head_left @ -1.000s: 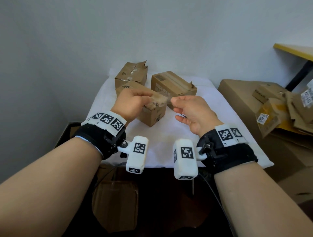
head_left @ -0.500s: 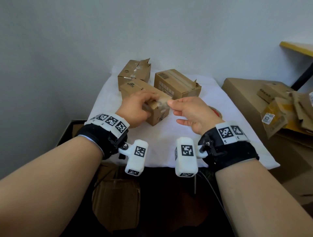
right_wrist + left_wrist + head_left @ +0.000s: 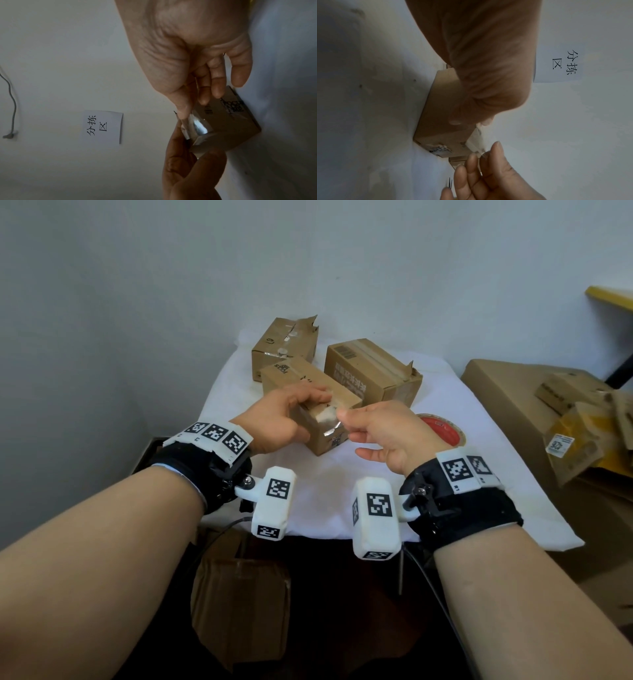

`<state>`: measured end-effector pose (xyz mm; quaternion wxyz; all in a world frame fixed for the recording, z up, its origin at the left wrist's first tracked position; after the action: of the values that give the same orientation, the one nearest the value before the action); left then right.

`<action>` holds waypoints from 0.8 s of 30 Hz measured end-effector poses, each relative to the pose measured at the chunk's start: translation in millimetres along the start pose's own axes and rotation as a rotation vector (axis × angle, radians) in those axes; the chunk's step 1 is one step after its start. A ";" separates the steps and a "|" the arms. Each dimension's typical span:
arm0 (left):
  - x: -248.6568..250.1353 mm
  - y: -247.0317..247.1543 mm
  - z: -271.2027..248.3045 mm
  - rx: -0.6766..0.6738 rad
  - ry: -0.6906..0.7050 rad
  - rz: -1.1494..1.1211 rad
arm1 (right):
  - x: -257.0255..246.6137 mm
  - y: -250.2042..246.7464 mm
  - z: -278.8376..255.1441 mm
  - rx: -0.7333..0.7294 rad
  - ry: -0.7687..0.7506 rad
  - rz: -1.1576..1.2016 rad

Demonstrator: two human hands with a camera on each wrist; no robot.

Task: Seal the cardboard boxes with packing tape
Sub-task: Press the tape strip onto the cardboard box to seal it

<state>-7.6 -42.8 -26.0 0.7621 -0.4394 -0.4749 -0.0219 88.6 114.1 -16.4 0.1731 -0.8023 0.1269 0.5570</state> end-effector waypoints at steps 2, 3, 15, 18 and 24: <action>-1.2 -0.2 0.1 -0.005 -0.010 -0.023 | 0.8 -1.2 1.3 0.006 0.010 0.000; -1.2 -0.1 0.3 -0.011 -0.013 -0.031 | 1.1 -1.7 1.7 0.009 0.012 0.001; 3.5 2.4 0.9 -0.015 -0.029 -0.251 | 1.3 0.3 6.9 0.014 0.027 0.014; 2.1 4.1 2.9 0.031 -0.037 -0.247 | 0.9 0.4 7.6 0.013 0.027 0.014; 1.6 6.7 5.3 0.108 -0.027 -0.193 | 1.3 -2.4 7.8 0.014 0.033 0.015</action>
<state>-7.5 -34.5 -28.4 0.7727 -0.3502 -0.5255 -0.0635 83.4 119.5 -19.8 0.1725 -0.8091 0.1398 0.5441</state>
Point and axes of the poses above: each hand's wrist, its own z-axis towards the middle knuckle, its own y-axis out of the palm, x = y × z, the point moved 4 cm from there along z, towards the middle knuckle, and after that the axes turned 7 degrees about z, right-handed, at the moved point
